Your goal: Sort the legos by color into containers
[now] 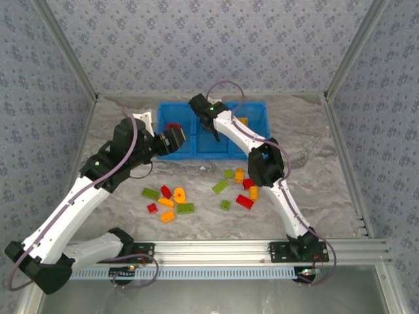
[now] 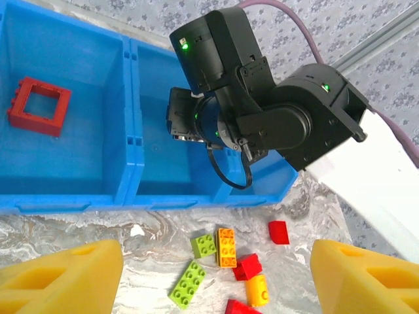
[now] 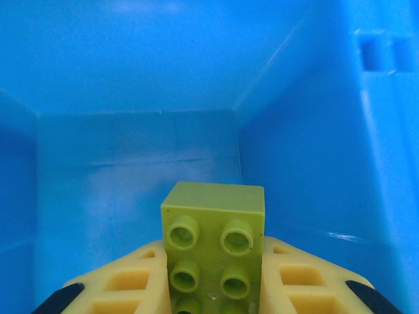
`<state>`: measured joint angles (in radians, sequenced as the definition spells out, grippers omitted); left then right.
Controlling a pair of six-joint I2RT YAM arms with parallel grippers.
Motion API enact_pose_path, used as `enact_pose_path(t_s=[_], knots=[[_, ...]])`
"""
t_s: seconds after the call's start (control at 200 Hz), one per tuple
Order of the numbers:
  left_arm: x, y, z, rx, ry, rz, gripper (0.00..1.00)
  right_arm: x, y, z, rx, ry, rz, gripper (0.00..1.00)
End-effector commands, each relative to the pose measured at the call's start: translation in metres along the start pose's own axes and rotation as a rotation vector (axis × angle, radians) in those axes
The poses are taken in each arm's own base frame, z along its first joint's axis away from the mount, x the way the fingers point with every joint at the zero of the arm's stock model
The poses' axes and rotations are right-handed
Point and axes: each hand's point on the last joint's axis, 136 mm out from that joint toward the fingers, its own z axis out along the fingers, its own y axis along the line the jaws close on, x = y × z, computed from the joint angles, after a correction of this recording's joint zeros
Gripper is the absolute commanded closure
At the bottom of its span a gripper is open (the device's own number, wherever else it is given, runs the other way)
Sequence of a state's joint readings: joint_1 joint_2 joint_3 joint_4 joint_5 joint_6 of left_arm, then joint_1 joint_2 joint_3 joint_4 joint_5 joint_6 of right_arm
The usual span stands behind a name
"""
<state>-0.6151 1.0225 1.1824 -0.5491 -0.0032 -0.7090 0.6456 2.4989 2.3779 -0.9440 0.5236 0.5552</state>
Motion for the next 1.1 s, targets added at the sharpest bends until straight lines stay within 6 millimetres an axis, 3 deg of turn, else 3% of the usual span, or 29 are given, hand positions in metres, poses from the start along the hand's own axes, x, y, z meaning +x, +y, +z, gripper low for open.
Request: enact_pose_path(t_s=[0.0,0.155,0.295,0.39,0.535,0.68,0.789,0.849,0.904,1.034,1.094], knots=[[0.002,-0.001,-0.002,0.028,-0.002,-0.017,0.24,0.0,0.004,0.002,-0.006,0.008,-0.041,0.64],[0.003,-0.001,-0.005,0.03,-0.002,-0.018,0.24,-0.002,0.004,-0.004,-0.015,0.009,-0.041,0.52],[0.0,-0.002,-0.011,0.025,-0.004,-0.009,0.24,-0.025,0.006,-0.039,-0.051,-0.064,-0.031,0.5],[0.003,0.003,-0.016,-0.003,0.003,-0.006,0.24,-0.052,0.005,-0.083,-0.095,-0.157,-0.01,0.49],[0.015,0.022,-0.024,-0.085,0.043,-0.022,0.25,-0.089,-0.012,-0.171,-0.148,-0.32,0.03,0.49],[0.039,0.047,-0.032,-0.185,0.126,-0.042,0.25,-0.092,-0.025,-0.262,-0.25,-0.479,0.016,0.48],[0.062,0.068,-0.034,-0.257,0.194,-0.073,0.26,-0.06,-0.024,-0.314,-0.397,-0.576,-0.044,0.44],[0.078,0.08,-0.032,-0.307,0.241,-0.105,0.27,-0.024,-0.013,-0.326,-0.511,-0.581,-0.127,0.44],[0.094,0.093,-0.03,-0.355,0.284,-0.149,0.29,0.008,-0.004,-0.348,-0.665,-0.61,-0.206,0.44],[0.133,0.12,-0.017,-0.451,0.362,-0.283,0.29,0.103,0.018,-0.365,-0.971,-0.542,-0.401,0.42],[0.147,0.128,-0.009,-0.468,0.373,-0.348,0.29,0.152,0.025,-0.359,-1.054,-0.481,-0.488,0.41]])
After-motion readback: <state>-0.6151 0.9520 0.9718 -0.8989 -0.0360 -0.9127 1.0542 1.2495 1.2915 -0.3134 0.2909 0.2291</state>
